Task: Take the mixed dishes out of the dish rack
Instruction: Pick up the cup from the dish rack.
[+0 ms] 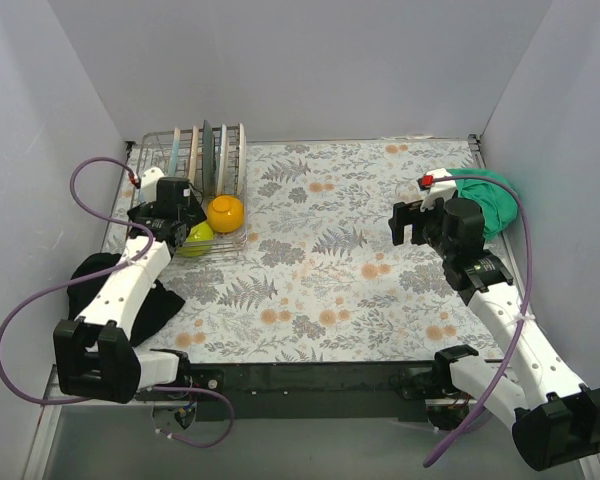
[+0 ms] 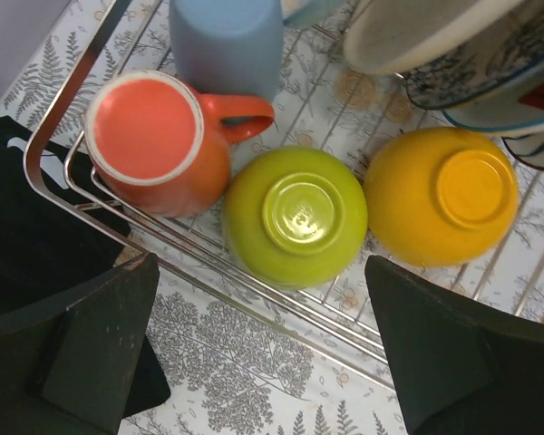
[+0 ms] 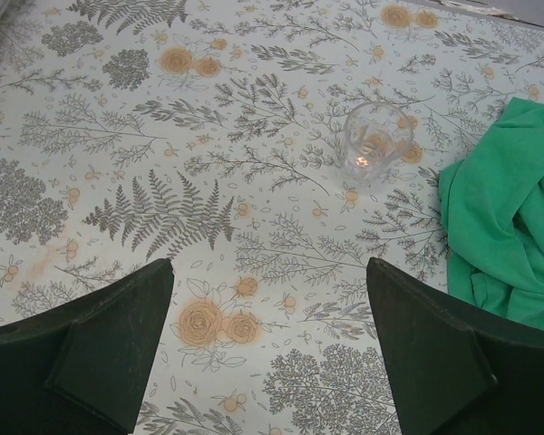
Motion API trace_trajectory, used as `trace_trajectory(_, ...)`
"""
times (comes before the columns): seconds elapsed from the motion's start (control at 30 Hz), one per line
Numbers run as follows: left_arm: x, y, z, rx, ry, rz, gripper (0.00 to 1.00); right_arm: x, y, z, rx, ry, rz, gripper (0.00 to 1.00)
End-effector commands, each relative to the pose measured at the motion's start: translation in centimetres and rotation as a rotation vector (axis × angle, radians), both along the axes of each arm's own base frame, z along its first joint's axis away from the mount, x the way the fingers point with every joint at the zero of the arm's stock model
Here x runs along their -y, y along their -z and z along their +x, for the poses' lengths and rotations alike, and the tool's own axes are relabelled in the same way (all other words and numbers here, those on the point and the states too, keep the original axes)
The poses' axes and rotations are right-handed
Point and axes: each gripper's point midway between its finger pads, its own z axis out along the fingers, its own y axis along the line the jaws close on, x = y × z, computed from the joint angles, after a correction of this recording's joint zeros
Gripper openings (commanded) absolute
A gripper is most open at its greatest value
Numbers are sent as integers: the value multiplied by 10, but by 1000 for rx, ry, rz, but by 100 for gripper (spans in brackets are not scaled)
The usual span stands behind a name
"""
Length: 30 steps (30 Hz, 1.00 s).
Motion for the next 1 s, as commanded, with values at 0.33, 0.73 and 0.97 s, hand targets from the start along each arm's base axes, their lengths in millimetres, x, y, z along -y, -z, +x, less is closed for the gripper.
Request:
trace_trajectory(0.33, -69, -10, 22, 12, -233, 56, 98, -8, -15, 2, 50, -32, 39, 95)
trace_trajectory(0.73, -89, 12, 25, -115, -259, 34, 98, -11, -22, -3, 80, -25, 31, 95)
trace_trajectory(0.97, -90, 30, 25, -170, -246, -16, 98, -11, -23, -4, 86, -18, 22, 95)
